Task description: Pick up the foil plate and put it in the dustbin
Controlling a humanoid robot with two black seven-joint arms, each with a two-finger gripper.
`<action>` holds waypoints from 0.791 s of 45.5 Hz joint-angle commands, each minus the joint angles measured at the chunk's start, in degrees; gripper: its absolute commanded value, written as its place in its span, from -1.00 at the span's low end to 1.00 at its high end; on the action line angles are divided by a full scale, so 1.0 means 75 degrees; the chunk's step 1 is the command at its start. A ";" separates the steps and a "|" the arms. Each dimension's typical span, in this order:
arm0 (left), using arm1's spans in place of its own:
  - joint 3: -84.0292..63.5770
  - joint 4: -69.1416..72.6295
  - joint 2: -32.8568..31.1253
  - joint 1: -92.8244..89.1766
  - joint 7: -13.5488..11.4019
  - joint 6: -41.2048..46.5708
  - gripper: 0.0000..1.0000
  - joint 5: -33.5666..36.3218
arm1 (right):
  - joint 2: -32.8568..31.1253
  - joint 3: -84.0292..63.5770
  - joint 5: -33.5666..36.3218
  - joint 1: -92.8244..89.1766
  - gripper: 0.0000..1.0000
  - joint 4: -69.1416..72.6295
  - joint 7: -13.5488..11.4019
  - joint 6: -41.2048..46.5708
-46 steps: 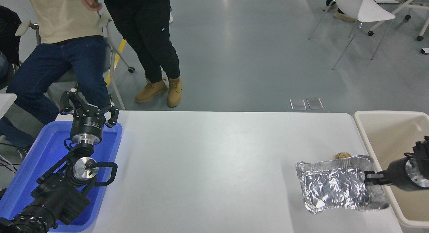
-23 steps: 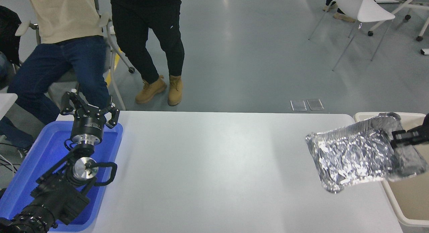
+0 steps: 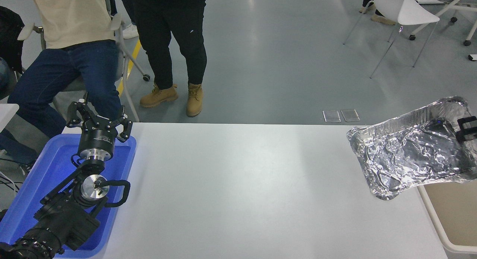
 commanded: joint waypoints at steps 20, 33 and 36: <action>0.0000 0.0000 -0.0004 -0.0012 -0.0026 0.0000 0.98 -0.0011 | -0.2429 0.2295 -0.1890 -0.4517 -1.00 -0.4829 0.0079 -0.0222; 0.0000 0.0000 -0.0004 -0.0012 -0.0026 0.0000 0.98 -0.0011 | -0.1494 0.6421 -0.2019 -1.0716 -1.00 -0.8462 0.0712 -0.2084; 0.0000 0.0000 -0.0004 0.0000 -0.0026 0.0000 0.98 -0.0011 | -0.0990 0.6785 -0.1949 -1.1701 -1.00 -0.9341 0.0782 -0.2717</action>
